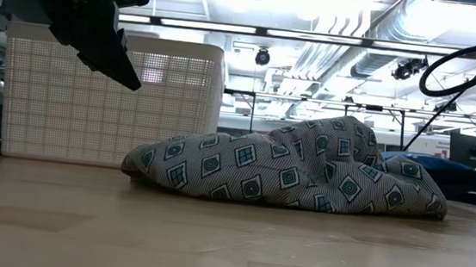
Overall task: Pick & place medical supplies in basket/bin
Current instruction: Put the top yellow pill bottle into the black bin
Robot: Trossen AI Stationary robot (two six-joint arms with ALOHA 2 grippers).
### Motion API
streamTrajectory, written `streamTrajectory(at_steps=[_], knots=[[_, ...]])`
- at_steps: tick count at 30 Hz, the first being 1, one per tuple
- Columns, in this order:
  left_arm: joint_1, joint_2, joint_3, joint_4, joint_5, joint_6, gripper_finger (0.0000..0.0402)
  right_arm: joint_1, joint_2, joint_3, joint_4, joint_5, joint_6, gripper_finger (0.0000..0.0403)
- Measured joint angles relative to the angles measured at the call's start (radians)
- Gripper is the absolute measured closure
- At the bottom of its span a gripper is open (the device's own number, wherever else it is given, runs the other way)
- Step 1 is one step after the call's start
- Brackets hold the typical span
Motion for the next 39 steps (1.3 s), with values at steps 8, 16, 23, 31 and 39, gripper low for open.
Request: streamTrajectory(at_steps=[8,16,23,31,39], knots=[[0.000,0.000,0.000,0.000,0.000,0.000,0.0327,0.000,0.000,0.000,0.000,-0.006,-0.001,0.0291],[0.000,0.000,0.000,0.000,0.000,0.000,0.0327,-0.001,-0.044,0.000,-0.001,-0.010,-0.038,0.0292],[0.000,0.000,0.000,0.000,0.000,0.000,0.0327,-0.001,-0.208,0.000,0.001,0.065,-0.062,0.0292],[0.000,0.000,0.000,0.000,0.000,0.000,0.0327,-0.001,-0.369,0.000,0.065,0.153,-0.135,0.0292],[0.000,0.000,0.000,0.000,0.000,0.000,0.0327,0.000,-0.373,0.000,0.089,0.146,-0.192,0.0292]])
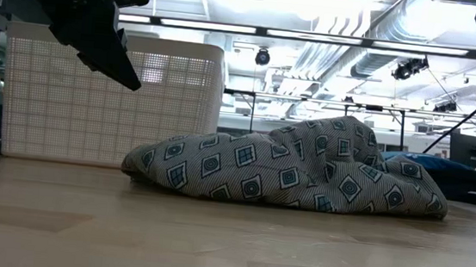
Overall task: Pick & place medical supplies in basket/bin
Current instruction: Put the top yellow pill bottle into the black bin
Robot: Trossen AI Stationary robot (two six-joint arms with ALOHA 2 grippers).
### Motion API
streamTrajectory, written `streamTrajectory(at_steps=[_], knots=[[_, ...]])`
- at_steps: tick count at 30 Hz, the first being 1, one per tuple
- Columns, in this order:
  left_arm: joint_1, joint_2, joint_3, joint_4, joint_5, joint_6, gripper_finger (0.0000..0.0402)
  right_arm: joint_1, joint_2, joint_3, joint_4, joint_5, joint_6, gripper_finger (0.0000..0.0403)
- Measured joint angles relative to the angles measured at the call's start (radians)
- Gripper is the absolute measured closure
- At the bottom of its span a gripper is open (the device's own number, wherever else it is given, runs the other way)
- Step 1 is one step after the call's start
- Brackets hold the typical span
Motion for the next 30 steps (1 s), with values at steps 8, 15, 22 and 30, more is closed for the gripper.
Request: streamTrajectory(at_steps=[8,15,22,30], knots=[[0.000,0.000,0.000,0.000,0.000,0.000,0.0327,0.000,0.001,0.000,0.076,-0.021,-0.081,0.0292],[0.000,0.000,0.000,0.000,0.000,0.000,0.0327,0.000,0.001,0.000,0.203,-0.086,-0.201,0.0292],[0.000,0.000,0.000,0.000,0.000,0.000,0.0327,0.003,0.038,0.000,0.259,-0.172,-0.326,0.0292],[0.000,0.000,0.000,0.000,0.000,0.000,0.0327,0.107,0.085,0.003,0.321,-0.203,-0.427,0.0292]])
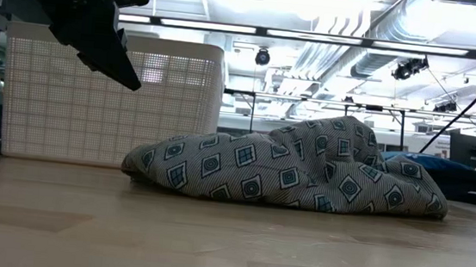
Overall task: Pick & place medical supplies in basket/bin
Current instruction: Put the top yellow pill bottle into the black bin
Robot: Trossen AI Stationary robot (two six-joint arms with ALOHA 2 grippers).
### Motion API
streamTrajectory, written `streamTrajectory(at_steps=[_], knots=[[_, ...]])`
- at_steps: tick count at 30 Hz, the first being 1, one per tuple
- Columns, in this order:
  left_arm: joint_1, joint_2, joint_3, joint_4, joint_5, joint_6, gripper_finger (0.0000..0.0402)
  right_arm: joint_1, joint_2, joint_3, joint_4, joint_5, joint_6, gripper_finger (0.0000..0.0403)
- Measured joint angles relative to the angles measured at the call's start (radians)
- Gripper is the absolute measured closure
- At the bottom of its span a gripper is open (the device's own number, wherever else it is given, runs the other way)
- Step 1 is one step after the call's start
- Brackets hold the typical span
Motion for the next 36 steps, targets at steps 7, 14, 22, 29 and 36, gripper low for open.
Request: streamTrajectory(at_steps=[7,14,22,29,36], knots=[[0.000,0.000,0.000,0.000,0.000,0.000,0.0327,0.138,0.034,0.036,-0.003,0.042,0.015,0.0292],[0.000,0.000,0.000,0.000,0.000,0.000,0.0327,0.274,0.070,0.077,-0.122,0.080,0.166,0.0292],[0.000,0.000,0.000,0.000,0.000,0.000,0.0327,0.371,0.132,0.086,-0.177,0.095,0.222,0.0292],[0.000,0.000,0.000,0.000,0.000,0.000,0.0327,0.378,0.176,0.086,-0.177,0.100,0.218,0.0292],[0.000,0.000,0.000,0.000,0.000,0.000,0.0327,0.376,0.194,0.086,-0.175,0.132,0.194,0.0292]])
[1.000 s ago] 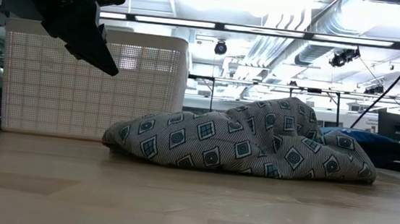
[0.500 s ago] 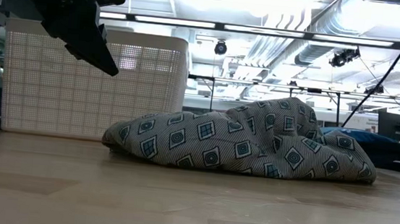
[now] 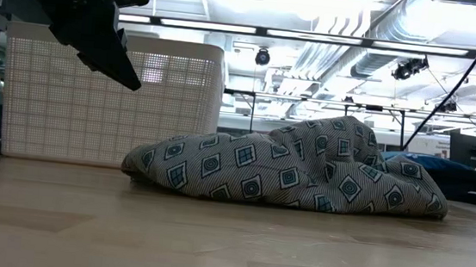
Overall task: Pick & place medical supplies in basket/bin
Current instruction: Put the top yellow pill bottle into the black bin
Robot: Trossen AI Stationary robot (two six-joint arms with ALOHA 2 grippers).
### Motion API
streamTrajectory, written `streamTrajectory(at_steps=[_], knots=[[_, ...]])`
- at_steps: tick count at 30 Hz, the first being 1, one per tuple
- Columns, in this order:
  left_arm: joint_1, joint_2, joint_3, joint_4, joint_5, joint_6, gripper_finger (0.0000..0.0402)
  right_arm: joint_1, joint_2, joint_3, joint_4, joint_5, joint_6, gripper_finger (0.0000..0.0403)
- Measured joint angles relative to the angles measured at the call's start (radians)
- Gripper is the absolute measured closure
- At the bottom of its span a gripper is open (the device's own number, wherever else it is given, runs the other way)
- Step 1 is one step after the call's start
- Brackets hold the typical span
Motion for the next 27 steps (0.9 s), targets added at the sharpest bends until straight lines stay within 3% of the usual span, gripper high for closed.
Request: streamTrajectory(at_steps=[18,27], knots=[[0.000,0.000,0.000,0.000,0.000,0.000,0.0327,-0.048,0.147,0.000,-0.051,-0.054,-0.085,0.0292],[0.000,0.000,0.000,0.000,0.000,0.000,0.0327,-0.048,0.159,0.000,-0.057,-0.054,-0.082,0.0292]])
